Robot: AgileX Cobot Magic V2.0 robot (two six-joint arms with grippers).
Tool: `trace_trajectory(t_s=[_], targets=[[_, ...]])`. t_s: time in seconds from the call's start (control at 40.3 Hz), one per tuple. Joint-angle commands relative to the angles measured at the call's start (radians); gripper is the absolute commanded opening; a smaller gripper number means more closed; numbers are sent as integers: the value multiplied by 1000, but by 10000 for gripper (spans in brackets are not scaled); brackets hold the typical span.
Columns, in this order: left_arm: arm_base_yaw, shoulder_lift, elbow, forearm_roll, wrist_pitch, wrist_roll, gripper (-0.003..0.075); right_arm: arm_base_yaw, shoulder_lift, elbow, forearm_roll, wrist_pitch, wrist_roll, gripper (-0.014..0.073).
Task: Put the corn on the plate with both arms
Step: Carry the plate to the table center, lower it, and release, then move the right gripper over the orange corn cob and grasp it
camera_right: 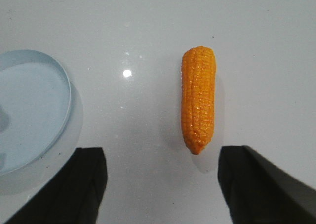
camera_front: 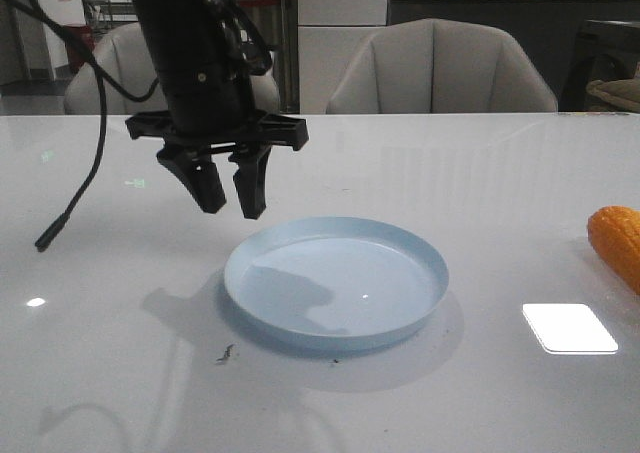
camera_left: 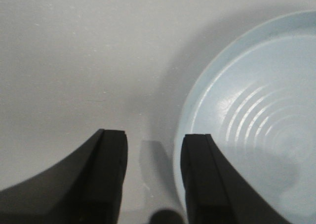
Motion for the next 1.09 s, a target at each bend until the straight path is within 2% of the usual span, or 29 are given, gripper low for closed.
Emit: trace_trajectory(t_s=[0.0, 0.124, 0.248, 0.397, 0.595, 0.769, 0.918, 1.067], targets=[[-3, -67, -113, 63, 85, 4, 353, 1, -6, -37, 0, -60, -4, 580], [-3, -83, -231, 179, 108, -23, 353, 1, -6, -37, 0, -60, -4, 580], [-3, -139, -304, 308, 49, -124, 353, 1, -6, -37, 0, -60, -4, 580], [-3, -259, -301, 413, -47, -165, 353, 1, -6, -37, 0, -60, -4, 580], [31, -409, -260, 507, -45, -165, 347, 1, -6, -37, 0, -60, -4, 580], [148, -588, -70, 510, -124, -165, 316, 1, -6, -37, 0, -60, -4, 580], [286, -800, 226, 477, -276, -165, 281, 1, -6, -37, 0, -60, -4, 580], [374, -1007, 510, 453, -431, -165, 260, 1, -6, -37, 0, -59, -4, 580]])
